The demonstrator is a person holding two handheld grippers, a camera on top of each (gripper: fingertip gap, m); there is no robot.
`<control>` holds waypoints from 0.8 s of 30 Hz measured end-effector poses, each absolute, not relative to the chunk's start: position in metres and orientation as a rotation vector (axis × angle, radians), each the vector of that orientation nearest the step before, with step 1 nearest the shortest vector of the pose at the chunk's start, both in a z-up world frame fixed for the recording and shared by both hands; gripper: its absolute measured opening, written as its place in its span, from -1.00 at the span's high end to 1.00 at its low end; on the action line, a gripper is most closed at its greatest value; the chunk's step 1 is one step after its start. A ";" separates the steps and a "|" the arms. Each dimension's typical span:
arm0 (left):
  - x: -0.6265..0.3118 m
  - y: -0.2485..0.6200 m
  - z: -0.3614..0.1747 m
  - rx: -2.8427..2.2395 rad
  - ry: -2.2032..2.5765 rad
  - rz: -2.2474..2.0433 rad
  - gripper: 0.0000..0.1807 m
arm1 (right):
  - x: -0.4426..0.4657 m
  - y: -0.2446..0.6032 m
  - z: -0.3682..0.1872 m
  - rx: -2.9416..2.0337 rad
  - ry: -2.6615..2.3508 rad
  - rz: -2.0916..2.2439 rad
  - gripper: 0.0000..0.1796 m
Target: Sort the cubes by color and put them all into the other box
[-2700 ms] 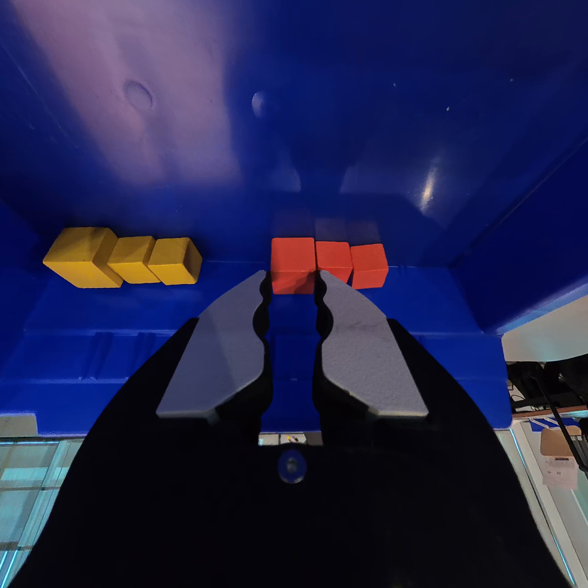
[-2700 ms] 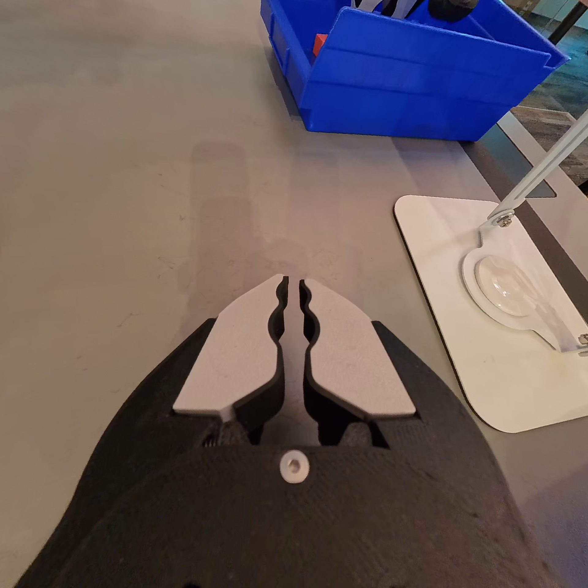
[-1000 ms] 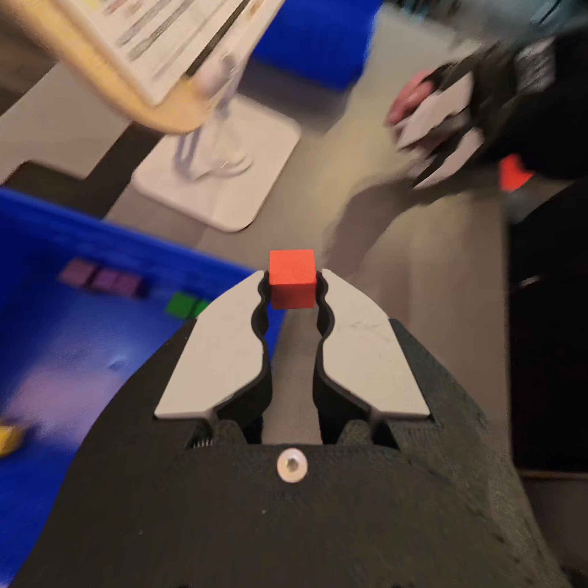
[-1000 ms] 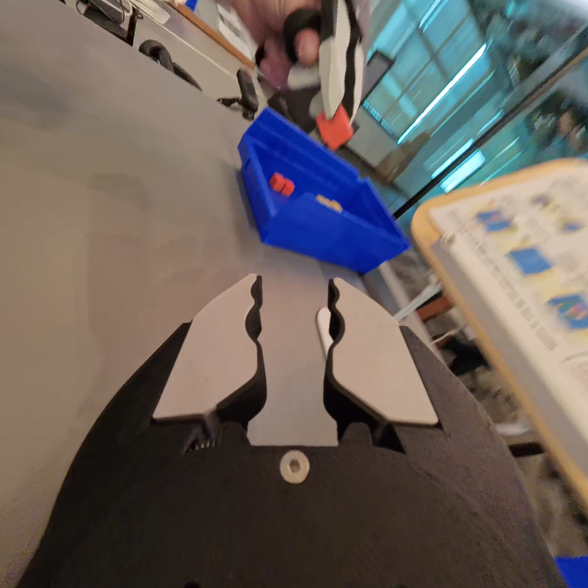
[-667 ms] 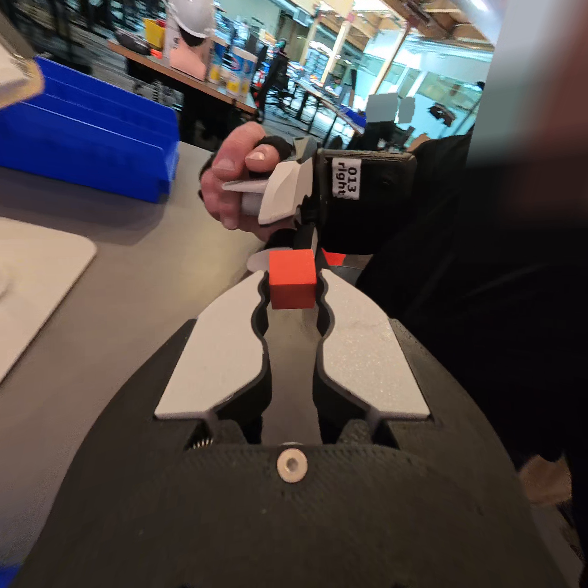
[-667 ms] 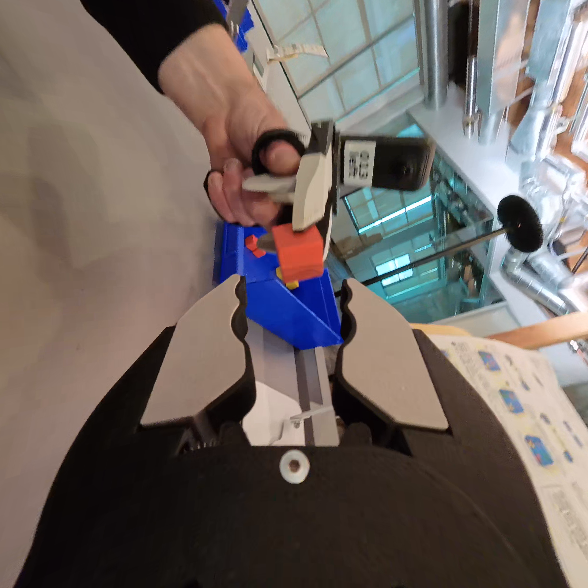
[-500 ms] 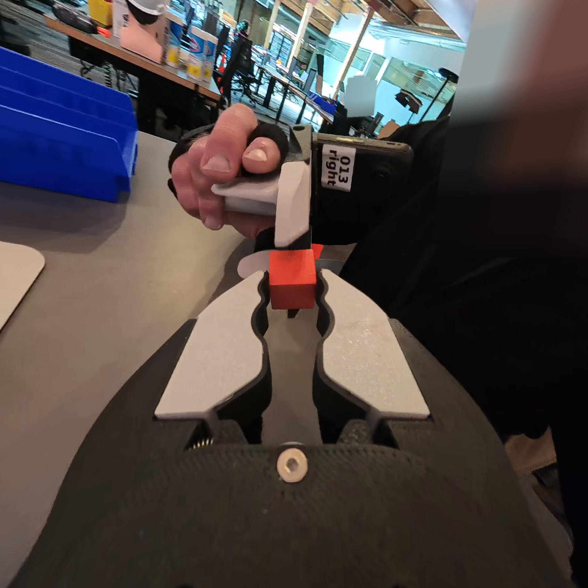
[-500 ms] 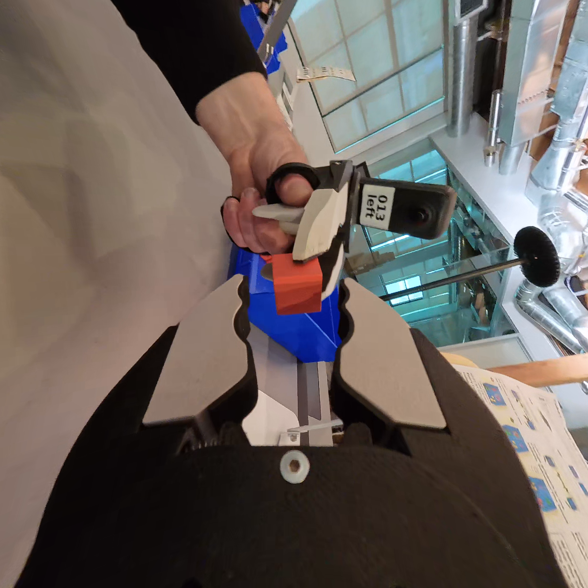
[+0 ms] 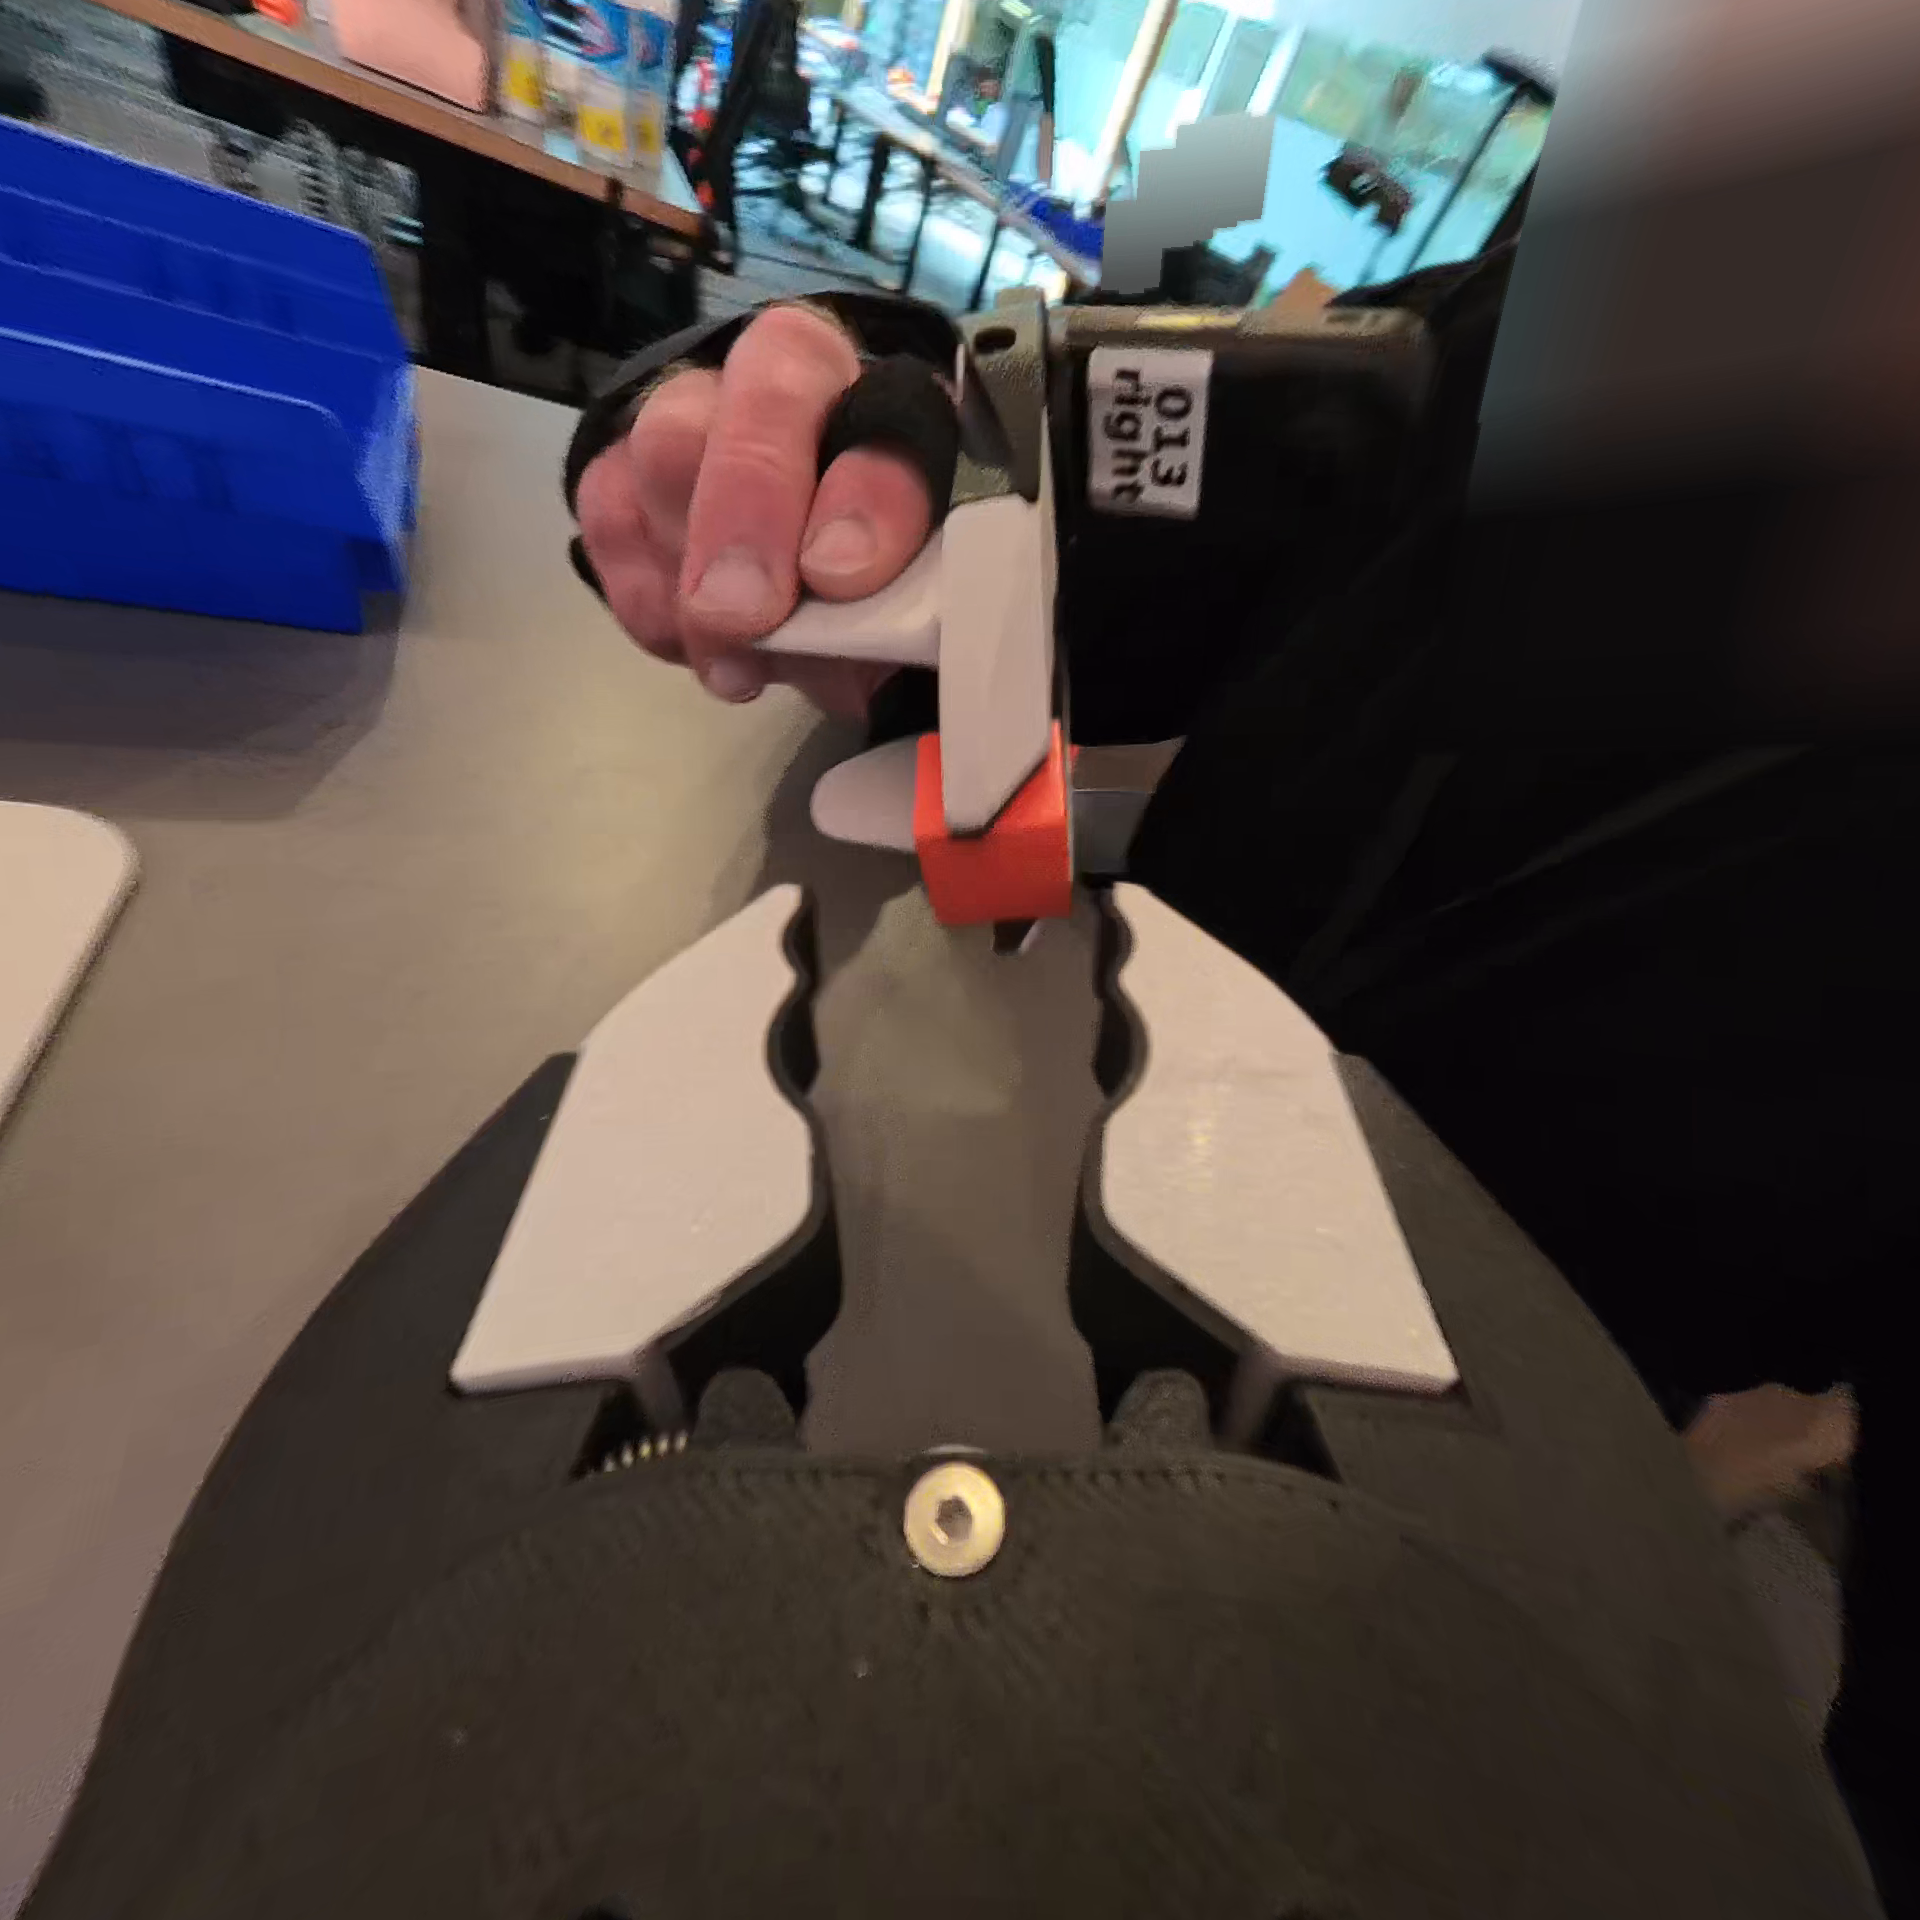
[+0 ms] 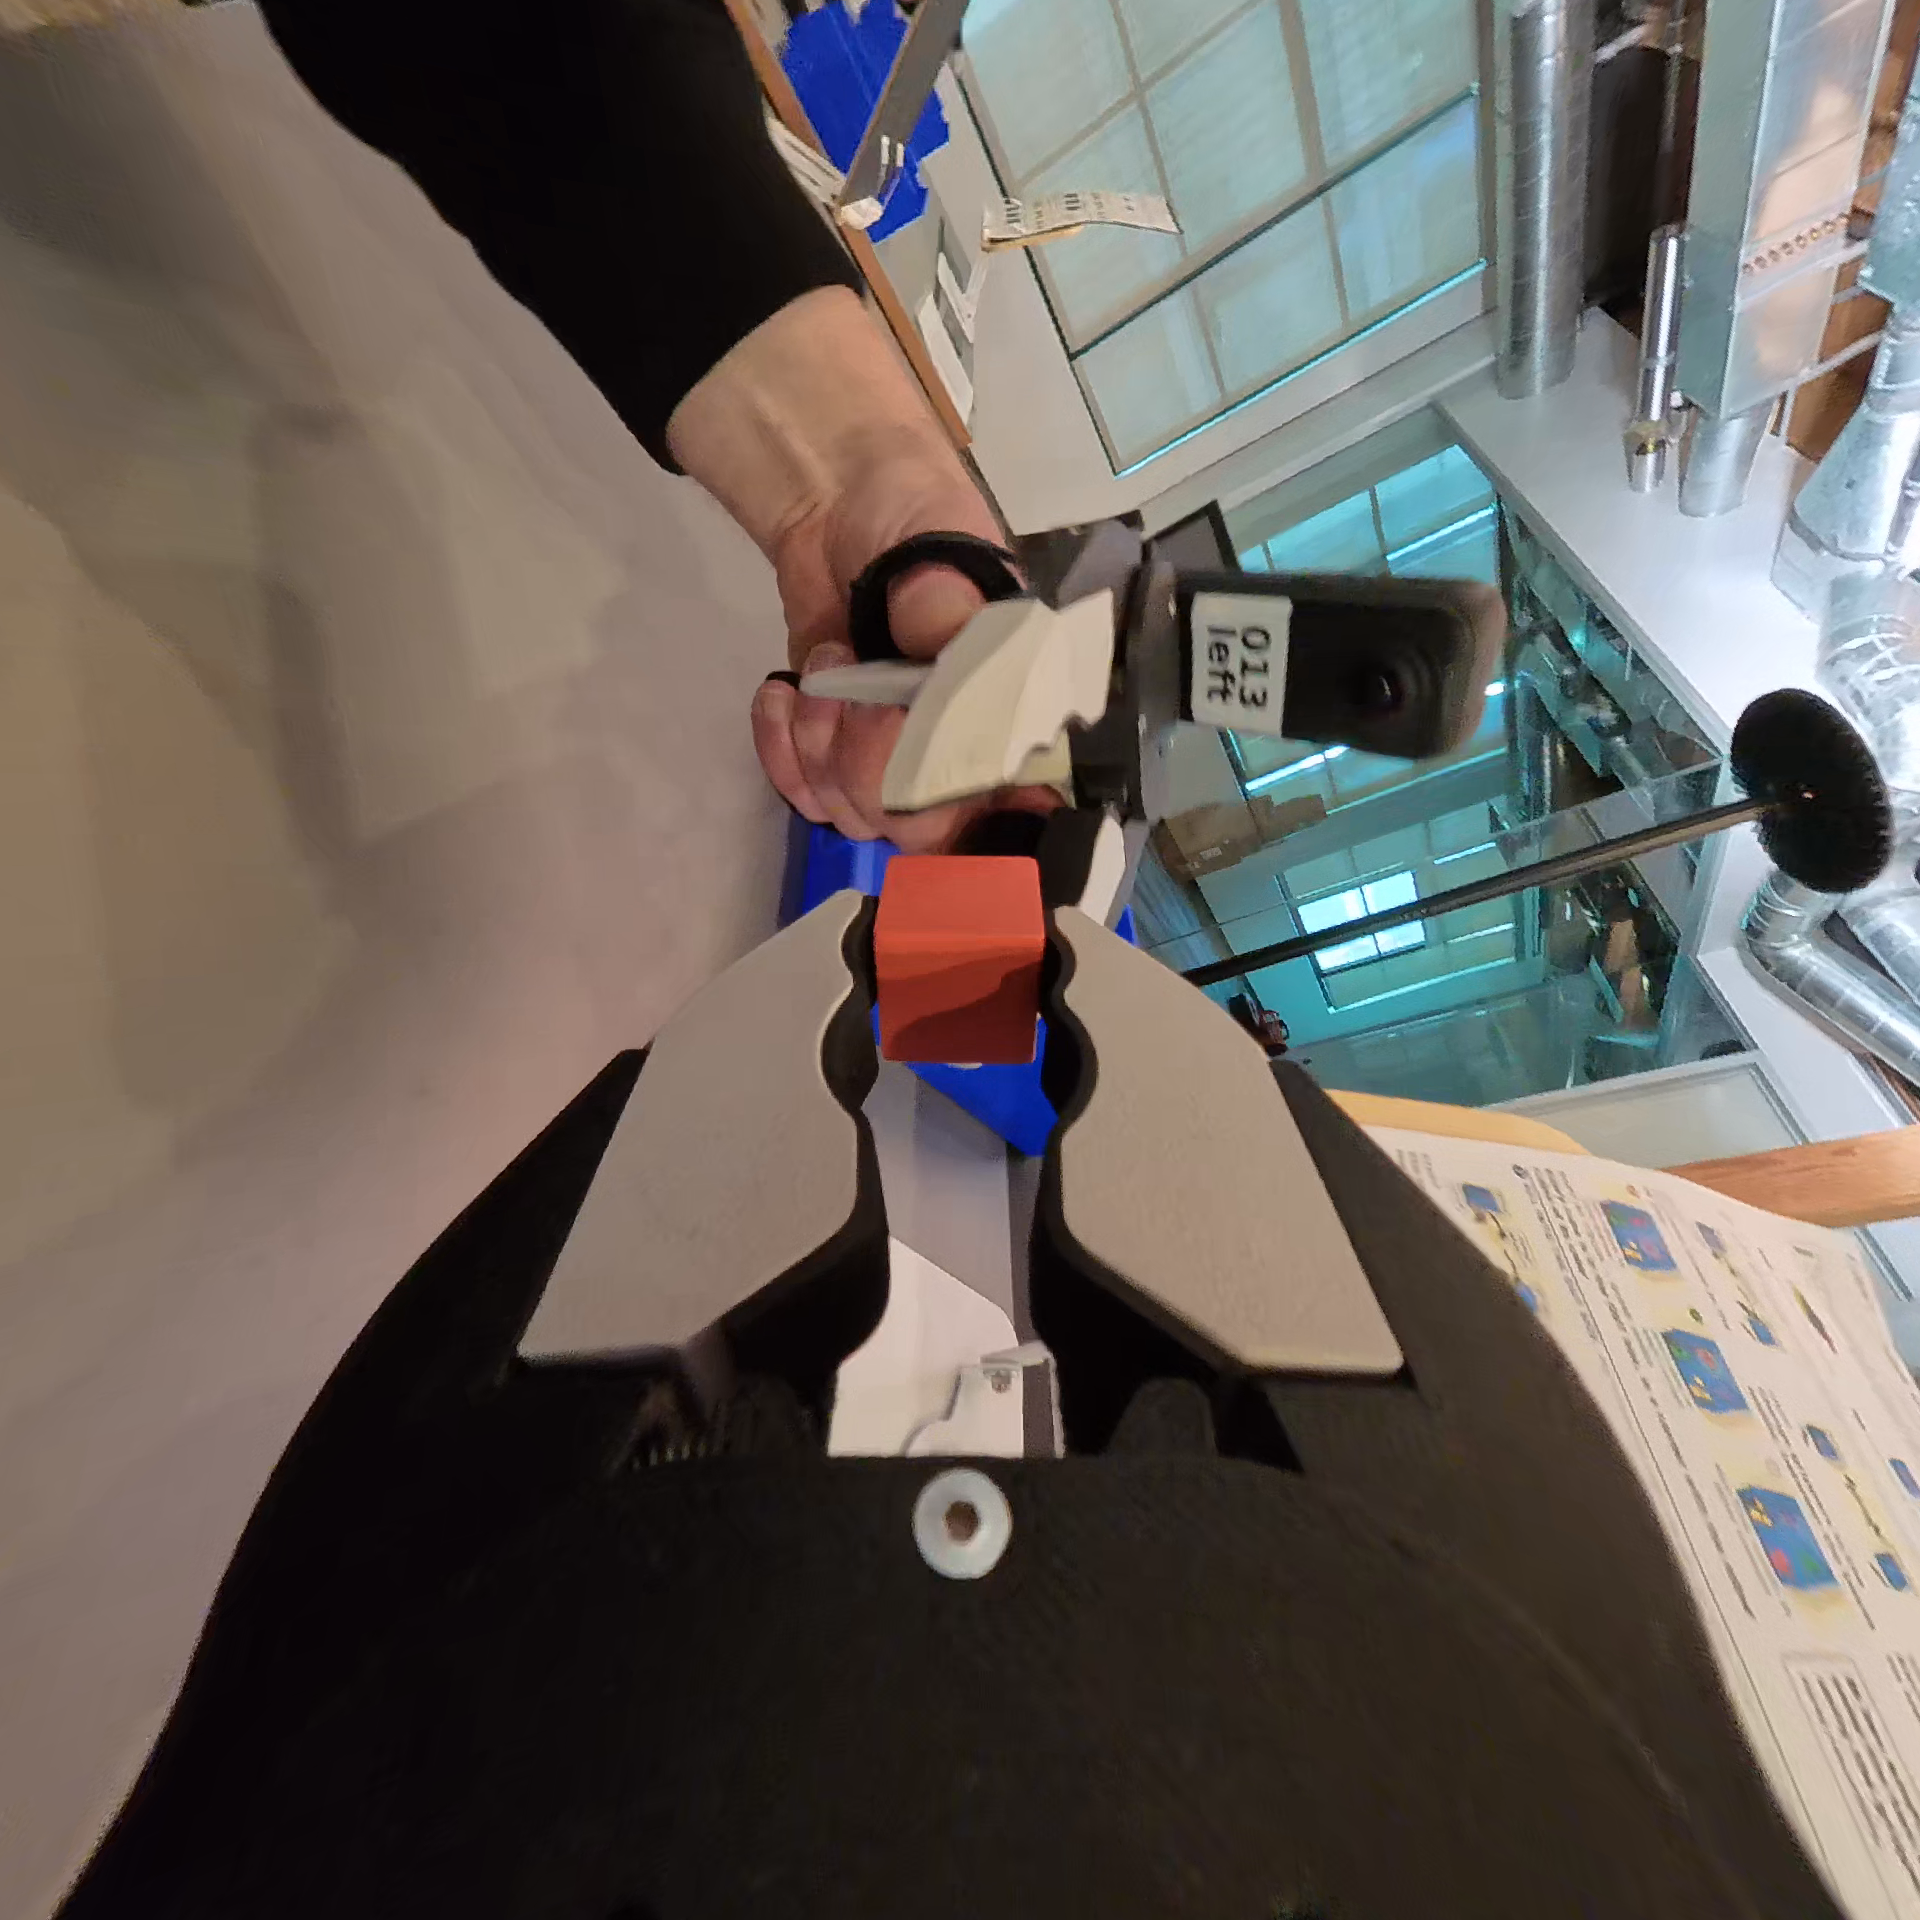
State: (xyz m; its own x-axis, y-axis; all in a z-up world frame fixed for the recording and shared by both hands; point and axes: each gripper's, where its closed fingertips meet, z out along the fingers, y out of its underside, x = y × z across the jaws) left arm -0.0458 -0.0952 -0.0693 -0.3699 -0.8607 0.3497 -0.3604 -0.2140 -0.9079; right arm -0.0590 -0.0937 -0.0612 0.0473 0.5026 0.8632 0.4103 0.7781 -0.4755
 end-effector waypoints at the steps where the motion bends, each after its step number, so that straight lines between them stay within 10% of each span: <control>1: -0.048 -0.090 -0.067 -1.436 1.627 -1.554 0.39 | -0.054 -0.093 -0.057 -0.761 -1.556 0.074 0.68; 6: -0.078 -0.045 -0.033 -1.348 1.565 -1.148 1.00 | 0.003 -0.060 -0.030 -0.868 -1.448 -0.037 0.69; 16: -0.128 0.022 0.049 -1.171 1.275 -0.739 1.00 | 0.226 0.088 -0.001 -1.506 -1.026 -0.303 0.67; 24: -0.131 0.046 0.049 -1.246 1.267 -0.548 1.00 | 0.342 0.159 -0.088 -2.050 -0.768 -0.222 0.68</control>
State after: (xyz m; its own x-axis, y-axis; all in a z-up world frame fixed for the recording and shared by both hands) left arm -0.1309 0.0462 0.0488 0.2920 -0.8690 -0.3994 -0.3039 0.3117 -0.9003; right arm 0.3419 0.1594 -0.0879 0.7902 0.4352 0.4314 0.5982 -0.3952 -0.6971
